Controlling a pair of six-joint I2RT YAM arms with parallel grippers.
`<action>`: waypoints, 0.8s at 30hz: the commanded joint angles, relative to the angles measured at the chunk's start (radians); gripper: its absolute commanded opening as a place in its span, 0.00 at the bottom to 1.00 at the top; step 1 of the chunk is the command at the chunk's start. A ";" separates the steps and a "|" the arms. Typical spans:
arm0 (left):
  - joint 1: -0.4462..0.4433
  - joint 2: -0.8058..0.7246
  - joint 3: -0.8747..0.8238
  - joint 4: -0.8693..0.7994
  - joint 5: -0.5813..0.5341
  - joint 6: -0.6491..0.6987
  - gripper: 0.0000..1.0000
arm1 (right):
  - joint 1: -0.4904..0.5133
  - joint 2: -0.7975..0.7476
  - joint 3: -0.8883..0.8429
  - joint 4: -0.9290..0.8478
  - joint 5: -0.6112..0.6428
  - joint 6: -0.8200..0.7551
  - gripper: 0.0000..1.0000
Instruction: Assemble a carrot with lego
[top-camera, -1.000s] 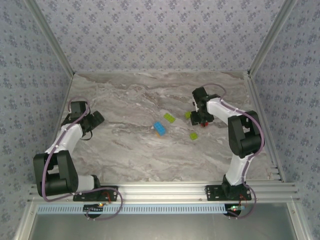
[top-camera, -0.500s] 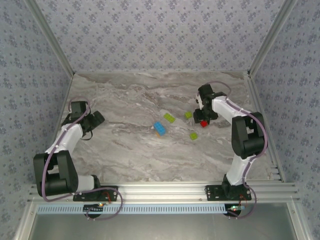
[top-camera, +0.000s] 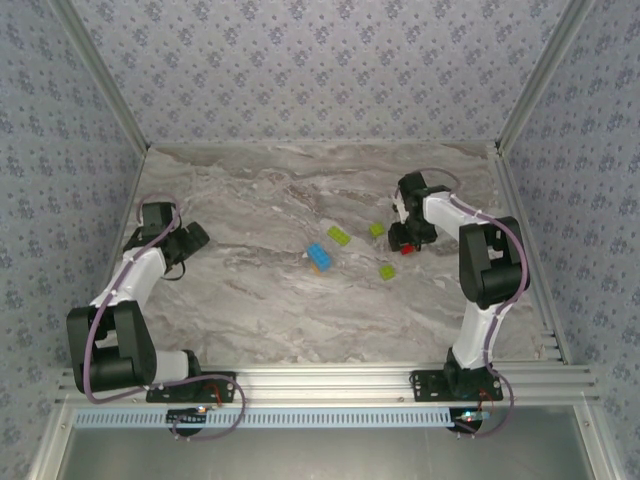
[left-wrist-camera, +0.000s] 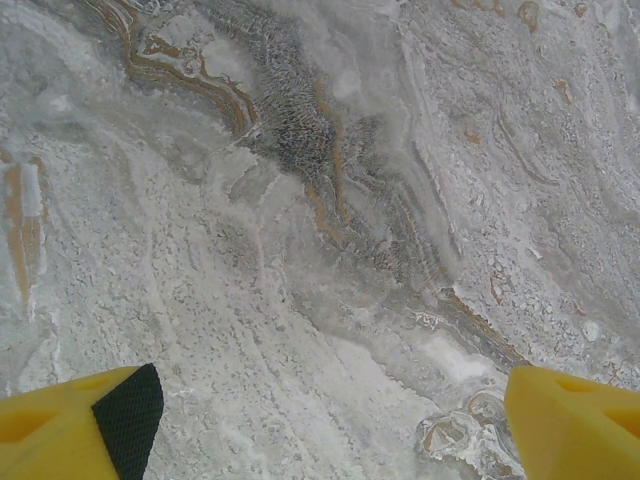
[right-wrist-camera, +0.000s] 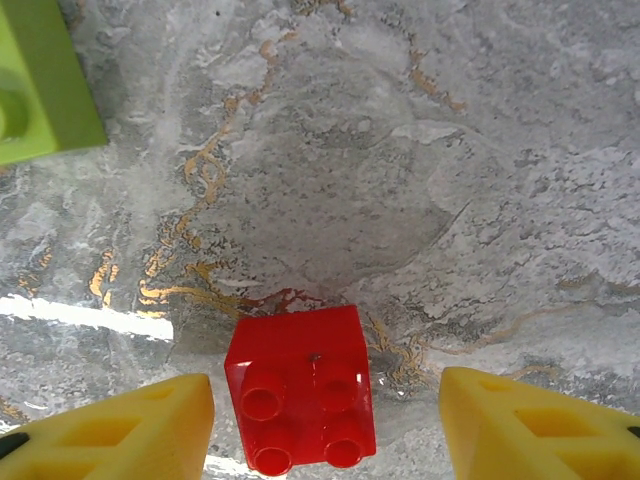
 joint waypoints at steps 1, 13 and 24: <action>-0.003 -0.006 0.035 -0.006 0.004 0.016 0.90 | -0.006 0.004 -0.005 -0.011 -0.024 -0.006 0.63; -0.004 -0.009 0.036 -0.008 0.004 0.016 0.90 | -0.006 0.020 -0.003 -0.010 -0.043 -0.007 0.60; -0.003 -0.009 0.037 -0.009 0.004 0.016 0.90 | -0.008 0.035 -0.002 -0.016 -0.036 -0.011 0.52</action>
